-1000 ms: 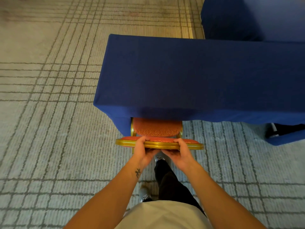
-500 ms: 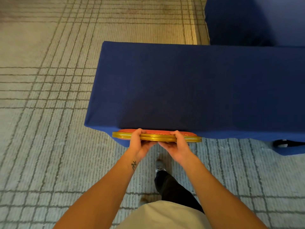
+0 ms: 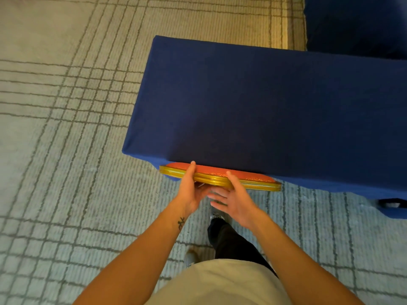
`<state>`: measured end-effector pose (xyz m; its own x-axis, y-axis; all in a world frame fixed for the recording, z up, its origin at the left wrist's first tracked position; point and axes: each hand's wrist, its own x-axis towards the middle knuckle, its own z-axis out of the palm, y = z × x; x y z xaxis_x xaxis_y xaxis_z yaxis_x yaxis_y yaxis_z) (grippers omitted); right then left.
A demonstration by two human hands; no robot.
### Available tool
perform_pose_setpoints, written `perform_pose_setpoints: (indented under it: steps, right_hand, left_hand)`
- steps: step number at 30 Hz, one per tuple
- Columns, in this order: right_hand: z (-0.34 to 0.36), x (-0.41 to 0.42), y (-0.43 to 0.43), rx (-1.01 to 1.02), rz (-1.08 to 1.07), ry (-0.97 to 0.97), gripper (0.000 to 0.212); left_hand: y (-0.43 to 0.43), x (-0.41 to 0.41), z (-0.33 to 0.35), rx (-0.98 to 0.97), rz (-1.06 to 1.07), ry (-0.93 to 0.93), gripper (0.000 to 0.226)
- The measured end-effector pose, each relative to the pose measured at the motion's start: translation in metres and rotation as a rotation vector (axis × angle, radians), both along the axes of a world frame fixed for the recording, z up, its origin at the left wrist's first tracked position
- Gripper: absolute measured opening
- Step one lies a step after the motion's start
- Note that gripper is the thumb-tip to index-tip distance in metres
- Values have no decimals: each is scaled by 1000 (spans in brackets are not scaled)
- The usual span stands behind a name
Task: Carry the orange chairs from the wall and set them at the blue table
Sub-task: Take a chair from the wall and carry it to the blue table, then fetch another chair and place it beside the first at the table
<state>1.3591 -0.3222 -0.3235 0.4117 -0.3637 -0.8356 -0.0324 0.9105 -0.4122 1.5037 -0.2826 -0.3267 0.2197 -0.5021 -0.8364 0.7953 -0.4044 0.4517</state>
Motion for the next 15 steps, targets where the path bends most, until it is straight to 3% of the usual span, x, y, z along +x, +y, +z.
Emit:
perform_pose_setpoints:
  steps: [6, 15]
  right_hand:
    - [20, 51, 16, 3, 185, -97, 63]
    - [50, 163, 63, -49, 505, -213, 43]
  left_hand:
    - [45, 34, 11, 57, 125, -61, 45]
    - [153, 100, 44, -65, 522, -114, 41]
